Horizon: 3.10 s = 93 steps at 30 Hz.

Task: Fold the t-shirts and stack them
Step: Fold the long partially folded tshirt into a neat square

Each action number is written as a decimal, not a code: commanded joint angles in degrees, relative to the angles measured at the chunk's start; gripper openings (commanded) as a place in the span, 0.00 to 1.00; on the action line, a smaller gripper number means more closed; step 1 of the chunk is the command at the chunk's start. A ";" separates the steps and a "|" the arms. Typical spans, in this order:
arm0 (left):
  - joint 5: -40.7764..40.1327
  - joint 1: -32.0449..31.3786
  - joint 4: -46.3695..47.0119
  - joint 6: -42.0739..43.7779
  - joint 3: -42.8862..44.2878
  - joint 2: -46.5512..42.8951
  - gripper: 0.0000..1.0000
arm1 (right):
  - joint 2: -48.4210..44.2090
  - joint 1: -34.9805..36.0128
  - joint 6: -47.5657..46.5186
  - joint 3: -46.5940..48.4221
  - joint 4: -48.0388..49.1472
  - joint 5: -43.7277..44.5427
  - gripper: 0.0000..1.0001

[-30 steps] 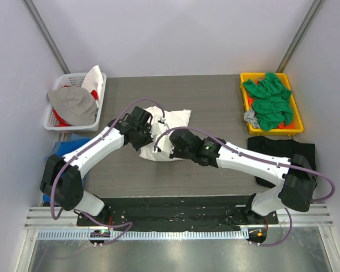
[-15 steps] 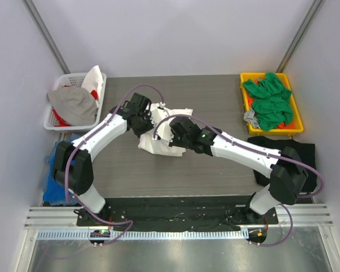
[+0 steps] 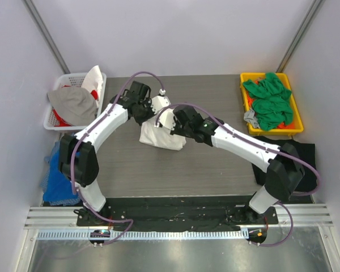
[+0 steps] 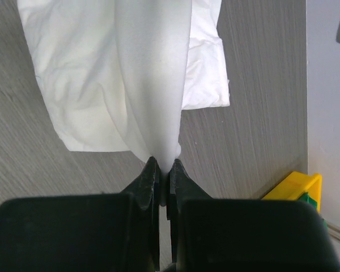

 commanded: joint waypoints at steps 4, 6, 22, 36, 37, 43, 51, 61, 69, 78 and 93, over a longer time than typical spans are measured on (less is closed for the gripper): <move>-1.14 1.42 -0.58 1.51 6.65 4.55 0.00 | 2.72 -3.17 -2.15 4.45 0.83 -0.65 0.01; -1.23 1.50 -0.58 1.60 8.32 6.57 0.00 | 3.52 -3.96 -2.42 5.06 0.92 -1.44 0.01; -1.67 4.23 0.74 1.51 15.44 14.39 0.00 | 13.89 -9.50 -5.41 13.41 1.62 -3.81 0.01; -2.64 4.58 1.70 1.68 23.18 23.19 0.00 | 21.27 -12.31 -6.81 17.19 2.50 -4.95 0.01; -2.81 4.58 2.57 1.51 23.27 23.45 0.00 | 21.71 -12.40 -6.81 17.45 2.59 -5.04 0.01; -4.48 4.67 6.35 0.81 24.06 25.04 0.00 | 23.91 -12.92 -6.90 19.39 2.94 -4.96 0.01; -7.82 4.85 9.08 0.10 26.69 27.41 0.05 | 26.11 -13.45 -7.34 21.23 3.12 -4.08 0.11; -9.75 4.76 14.18 -2.00 26.88 28.29 0.22 | 26.81 -14.59 -7.78 21.32 4.00 -2.85 0.33; -11.25 4.76 19.46 -3.59 27.39 29.07 0.27 | 28.57 -15.65 -7.96 23.43 4.35 -2.06 0.35; -11.34 3.88 18.93 -6.05 32.06 31.37 0.27 | 26.99 -15.74 -6.64 23.87 4.61 -2.49 0.35; -6.24 3.88 13.04 -11.67 27.67 27.59 0.41 | 29.80 -15.65 -0.05 28.79 6.72 -5.83 0.52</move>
